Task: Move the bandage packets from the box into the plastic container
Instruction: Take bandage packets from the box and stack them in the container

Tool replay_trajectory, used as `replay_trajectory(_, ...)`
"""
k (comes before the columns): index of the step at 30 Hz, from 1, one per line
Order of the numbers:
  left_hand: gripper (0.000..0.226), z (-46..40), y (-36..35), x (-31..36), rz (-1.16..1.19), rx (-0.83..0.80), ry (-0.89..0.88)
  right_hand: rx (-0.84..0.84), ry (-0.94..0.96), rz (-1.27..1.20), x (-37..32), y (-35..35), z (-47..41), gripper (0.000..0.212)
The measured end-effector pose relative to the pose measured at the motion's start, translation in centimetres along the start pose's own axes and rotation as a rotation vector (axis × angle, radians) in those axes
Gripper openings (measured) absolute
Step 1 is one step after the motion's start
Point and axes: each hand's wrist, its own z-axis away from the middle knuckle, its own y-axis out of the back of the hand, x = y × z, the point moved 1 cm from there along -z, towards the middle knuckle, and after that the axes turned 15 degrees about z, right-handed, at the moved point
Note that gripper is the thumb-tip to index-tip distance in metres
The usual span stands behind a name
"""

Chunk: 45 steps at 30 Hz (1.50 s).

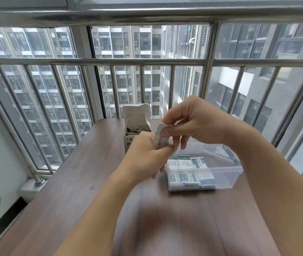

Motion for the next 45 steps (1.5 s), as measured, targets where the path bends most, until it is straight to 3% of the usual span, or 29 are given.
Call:
replay_trajectory(3,0.014,-0.1,0.2,-0.1,0.037,0.044,-0.026,0.105,-0.011,0.068,-0.2,1.2,0.6,0.008)
replay_trajectory(5,0.018,-0.2,0.6,-0.2,0.052,0.081,-0.089,0.231,-0.040,0.108,-0.1,3.7,1.9,0.008)
replay_trajectory(7,0.019,-0.4,0.8,-0.4,0.006,0.139,-0.190,0.251,-0.143,0.212,0.7,6.8,3.4,0.007)
replay_trajectory(13,0.012,-0.1,0.7,-1.5,-0.351,0.141,-0.304,-0.330,-0.536,0.625,5.7,7.5,2.0,0.005)
replay_trajectory(16,0.011,0.0,0.4,-1.6,-0.456,0.076,-0.344,-0.467,-0.590,0.691,7.2,5.7,1.3,0.009)
replay_trajectory(19,0.008,0.1,0.3,-1.8,-0.490,0.017,-0.347,-0.504,-0.603,0.740,8.1,4.4,1.2,0.010)
replay_trajectory(28,0.033,-0.5,0.6,-2.9,-0.600,-0.058,-0.290,-0.514,-0.429,1.108,7.4,1.1,2.2,0.032)
replay_trajectory(35,0.055,-0.1,0.1,-2.8,-0.728,-0.160,-0.137,-0.609,-0.419,1.231,6.7,0.3,2.5,0.032)
replay_trajectory(39,0.065,0.0,0.1,-2.6,-0.749,-0.182,-0.107,-0.588,-0.422,1.246,6.9,0.0,2.6,0.019)
replay_trajectory(45,0.060,0.1,0.1,-2.5,-0.762,-0.192,-0.096,-0.567,-0.406,1.246,6.9,-0.1,2.6,0.038)
